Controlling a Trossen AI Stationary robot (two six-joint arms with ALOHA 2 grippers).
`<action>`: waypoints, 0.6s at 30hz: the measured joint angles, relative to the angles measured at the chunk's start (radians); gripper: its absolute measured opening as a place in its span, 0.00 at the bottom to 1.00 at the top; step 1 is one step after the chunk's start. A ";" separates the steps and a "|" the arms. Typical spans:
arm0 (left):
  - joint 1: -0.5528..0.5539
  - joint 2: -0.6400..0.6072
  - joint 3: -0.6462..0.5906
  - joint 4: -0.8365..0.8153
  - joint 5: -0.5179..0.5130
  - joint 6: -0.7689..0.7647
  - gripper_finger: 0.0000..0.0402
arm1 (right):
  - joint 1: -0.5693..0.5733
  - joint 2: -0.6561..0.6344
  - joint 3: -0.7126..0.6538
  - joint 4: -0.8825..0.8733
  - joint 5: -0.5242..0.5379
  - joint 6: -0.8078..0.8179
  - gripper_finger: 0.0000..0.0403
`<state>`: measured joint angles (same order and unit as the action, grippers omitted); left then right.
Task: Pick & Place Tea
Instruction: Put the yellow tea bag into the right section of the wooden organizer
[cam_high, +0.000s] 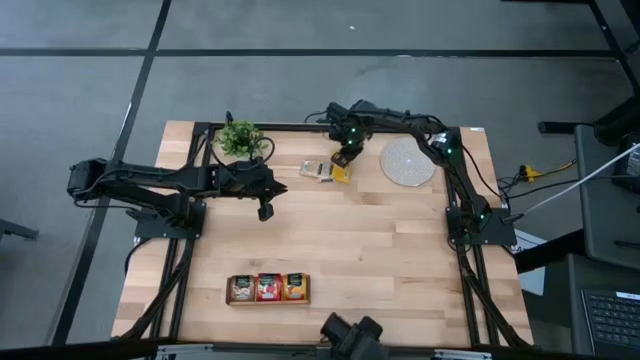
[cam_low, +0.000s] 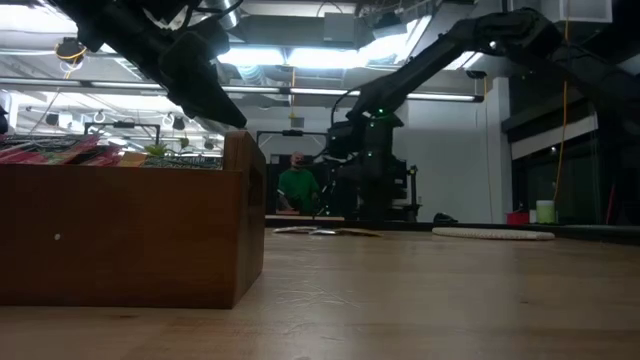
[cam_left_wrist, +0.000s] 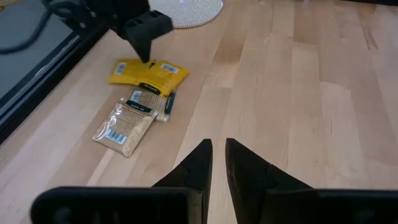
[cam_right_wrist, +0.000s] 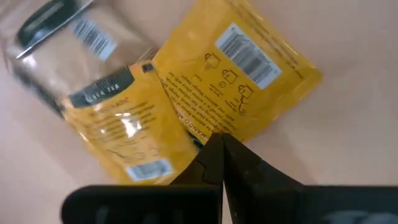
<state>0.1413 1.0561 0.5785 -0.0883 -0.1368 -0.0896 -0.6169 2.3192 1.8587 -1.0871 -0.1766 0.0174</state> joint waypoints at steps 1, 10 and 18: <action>0.000 0.000 0.000 0.000 0.000 -0.001 0.11 | 0.012 0.000 0.000 -0.001 0.000 0.000 0.01; 0.000 0.000 -0.001 -0.026 0.000 -0.005 0.10 | 0.126 0.000 0.000 -0.032 -0.049 -0.026 0.01; -0.003 0.000 -0.001 -0.030 0.000 -0.004 0.09 | 0.245 0.000 0.000 -0.024 -0.057 -0.024 0.01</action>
<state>0.1383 1.0564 0.5774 -0.1181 -0.1365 -0.0938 -0.3718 2.3192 1.8587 -1.1116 -0.2335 -0.0063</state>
